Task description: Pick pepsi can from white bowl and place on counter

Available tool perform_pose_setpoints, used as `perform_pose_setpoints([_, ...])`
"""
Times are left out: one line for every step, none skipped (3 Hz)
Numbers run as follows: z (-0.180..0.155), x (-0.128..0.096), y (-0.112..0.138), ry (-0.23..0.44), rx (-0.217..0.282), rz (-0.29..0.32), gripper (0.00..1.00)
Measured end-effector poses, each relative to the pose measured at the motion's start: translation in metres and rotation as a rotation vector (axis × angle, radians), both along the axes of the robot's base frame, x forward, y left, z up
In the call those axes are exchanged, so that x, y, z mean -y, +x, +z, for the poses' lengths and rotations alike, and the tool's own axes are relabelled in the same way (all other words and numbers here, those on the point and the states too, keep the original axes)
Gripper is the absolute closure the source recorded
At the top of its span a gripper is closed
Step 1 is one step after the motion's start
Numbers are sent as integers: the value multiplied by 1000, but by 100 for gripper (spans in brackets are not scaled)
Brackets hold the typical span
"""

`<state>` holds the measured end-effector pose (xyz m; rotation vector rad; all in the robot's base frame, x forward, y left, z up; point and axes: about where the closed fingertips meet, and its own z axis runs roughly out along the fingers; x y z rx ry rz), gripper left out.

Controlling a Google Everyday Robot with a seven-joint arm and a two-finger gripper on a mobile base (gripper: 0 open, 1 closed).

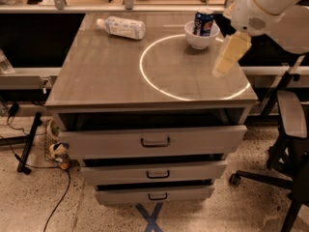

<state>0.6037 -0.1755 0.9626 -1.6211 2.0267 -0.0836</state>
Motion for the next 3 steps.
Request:
perform_pose_setpoints([0, -8, 63, 106, 76, -3, 0])
perform_pose_setpoints([7, -5, 128, 282, 162, -46, 0])
perform_pose_setpoints([8, -5, 125, 271, 161, -43, 0])
